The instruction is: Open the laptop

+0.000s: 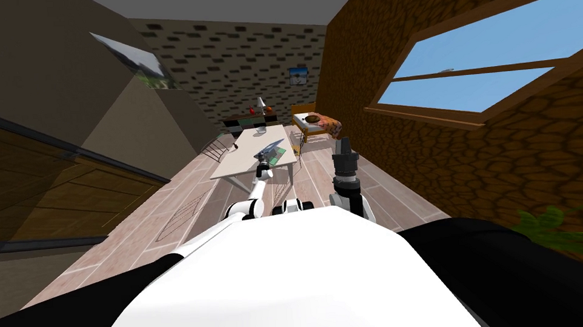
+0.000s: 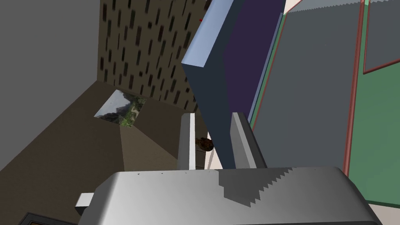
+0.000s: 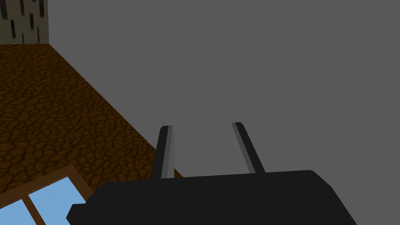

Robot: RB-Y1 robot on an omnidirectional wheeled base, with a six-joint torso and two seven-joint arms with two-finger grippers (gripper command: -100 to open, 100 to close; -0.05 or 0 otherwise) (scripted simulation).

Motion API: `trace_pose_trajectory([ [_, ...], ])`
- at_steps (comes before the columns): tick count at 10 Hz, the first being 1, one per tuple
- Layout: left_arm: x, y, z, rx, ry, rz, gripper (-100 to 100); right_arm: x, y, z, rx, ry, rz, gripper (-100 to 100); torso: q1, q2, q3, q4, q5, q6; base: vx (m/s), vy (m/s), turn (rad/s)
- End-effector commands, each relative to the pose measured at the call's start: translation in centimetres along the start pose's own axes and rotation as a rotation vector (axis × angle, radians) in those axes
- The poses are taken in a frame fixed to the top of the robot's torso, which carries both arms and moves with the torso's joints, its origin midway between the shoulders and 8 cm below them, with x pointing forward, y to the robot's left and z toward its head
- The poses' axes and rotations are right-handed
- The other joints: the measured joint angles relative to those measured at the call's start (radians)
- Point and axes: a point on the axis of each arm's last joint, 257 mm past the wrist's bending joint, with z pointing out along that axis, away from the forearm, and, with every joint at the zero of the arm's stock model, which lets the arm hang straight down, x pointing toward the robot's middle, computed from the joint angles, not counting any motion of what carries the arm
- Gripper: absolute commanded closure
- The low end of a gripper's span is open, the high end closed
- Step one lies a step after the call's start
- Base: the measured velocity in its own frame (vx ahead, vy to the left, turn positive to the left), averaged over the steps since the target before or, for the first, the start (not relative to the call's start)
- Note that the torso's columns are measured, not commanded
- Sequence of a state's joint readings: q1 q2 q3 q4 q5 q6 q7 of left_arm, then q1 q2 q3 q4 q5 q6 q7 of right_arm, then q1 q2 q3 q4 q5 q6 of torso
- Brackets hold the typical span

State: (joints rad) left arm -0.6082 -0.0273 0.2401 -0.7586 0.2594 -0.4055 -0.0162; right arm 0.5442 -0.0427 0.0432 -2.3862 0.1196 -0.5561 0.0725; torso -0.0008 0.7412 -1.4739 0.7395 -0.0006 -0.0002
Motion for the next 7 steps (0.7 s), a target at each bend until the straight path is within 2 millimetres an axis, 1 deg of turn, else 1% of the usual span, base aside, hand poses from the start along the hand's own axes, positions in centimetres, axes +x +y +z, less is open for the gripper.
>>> trace_pose_trajectory([
  [1, 2.1, 0.0, 1.3, -0.016, 0.022, 0.004, 100, 0.0, 0.0, 0.0, 0.0, 0.0, 0.0, 0, 0.001, -0.002, -0.001, 0.0, 0.0, 0.0, -0.017, 0.011, 0.005],
  [2, 1.9, 0.7, 1.1, -0.033, 0.019, 0.006, 100, 0.0, 0.0, 0.0, 0.0, 0.0, 0.0, 0, 0.0, -0.004, -0.002, 0.0, 0.0, 0.001, 0.007, 0.006, -0.012],
  [3, 1.8, -0.8, 2.1, 0.004, 0.003, 0.024, 100, 0.0, 0.0, 0.0, 0.0, 0.0, 0.0, 0, 0.001, -0.005, -0.003, -0.001, 0.0, 0.0, -0.07, -0.009, -0.037],
  [5, 4.2, -0.4, 3.0, -0.024, 0.031, 0.024, 100, 0.0, 0.0, 0.0, 0.0, 0.0, 0.0, 0, 0.0, 0.002, 0.001, 0.001, 0.0, 0.0, -0.079, -0.004, -0.007],
  [6, 3.2, -0.3, 2.8, -0.021, 0.021, 0.023, 100, 0.0, 0.0, 0.0, 0.0, 0.0, 0.0, 0, 0.0, 0.0, 0.0, 0.001, 0.0, 0.001, -0.021, 0.001, -0.011],
  [7, 4.0, 0.1, 2.4, -0.027, 0.058, 0.059, 100, 0.0, 0.0, 0.0, 0.0, 0.0, 0.0, 0, 0.001, -0.003, -0.001, 0.0, 0.0, -0.001, 0.039, -0.065, 0.227],
])
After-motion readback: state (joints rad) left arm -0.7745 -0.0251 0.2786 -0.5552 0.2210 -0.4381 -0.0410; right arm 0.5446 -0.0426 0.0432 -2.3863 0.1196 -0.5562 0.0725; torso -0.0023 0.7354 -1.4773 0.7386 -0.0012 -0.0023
